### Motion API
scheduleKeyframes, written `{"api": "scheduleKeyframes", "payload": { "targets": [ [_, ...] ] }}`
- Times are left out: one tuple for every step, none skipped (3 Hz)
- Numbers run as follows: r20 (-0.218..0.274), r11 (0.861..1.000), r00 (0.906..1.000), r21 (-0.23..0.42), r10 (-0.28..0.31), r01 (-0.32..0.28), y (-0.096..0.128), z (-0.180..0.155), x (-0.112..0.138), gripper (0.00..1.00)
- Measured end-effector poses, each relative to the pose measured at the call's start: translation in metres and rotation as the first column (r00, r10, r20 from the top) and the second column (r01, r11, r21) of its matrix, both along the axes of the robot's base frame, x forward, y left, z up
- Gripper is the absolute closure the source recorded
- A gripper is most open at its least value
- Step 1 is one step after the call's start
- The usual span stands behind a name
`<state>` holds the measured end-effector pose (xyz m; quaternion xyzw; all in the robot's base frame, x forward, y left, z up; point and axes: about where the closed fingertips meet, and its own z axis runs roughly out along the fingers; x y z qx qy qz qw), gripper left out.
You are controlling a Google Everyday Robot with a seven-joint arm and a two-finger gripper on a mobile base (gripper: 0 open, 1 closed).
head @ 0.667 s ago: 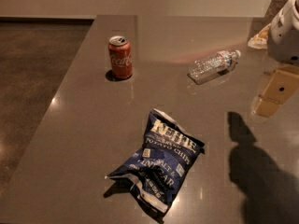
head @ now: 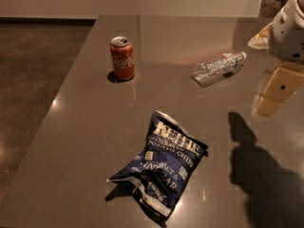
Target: Knock coke can over
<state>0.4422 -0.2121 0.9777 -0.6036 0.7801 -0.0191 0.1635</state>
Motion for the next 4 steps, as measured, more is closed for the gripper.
{"api": "scheduleKeyframes", "payload": {
  "targets": [
    [0.0, 0.997, 0.9986, 0.064, 0.053, -0.053, 0.023, 0.0, 0.018, 0.0],
    [0.002, 0.978, 0.9937, 0.174, 0.112, -0.111, 0.051, -0.001, 0.042, 0.0],
    [0.012, 0.944, 0.9897, 0.299, 0.143, -0.14, 0.098, -0.007, 0.075, 0.0],
    [0.023, 0.924, 0.9943, 0.367, 0.104, -0.105, 0.128, -0.013, 0.102, 0.0]
  ]
}}
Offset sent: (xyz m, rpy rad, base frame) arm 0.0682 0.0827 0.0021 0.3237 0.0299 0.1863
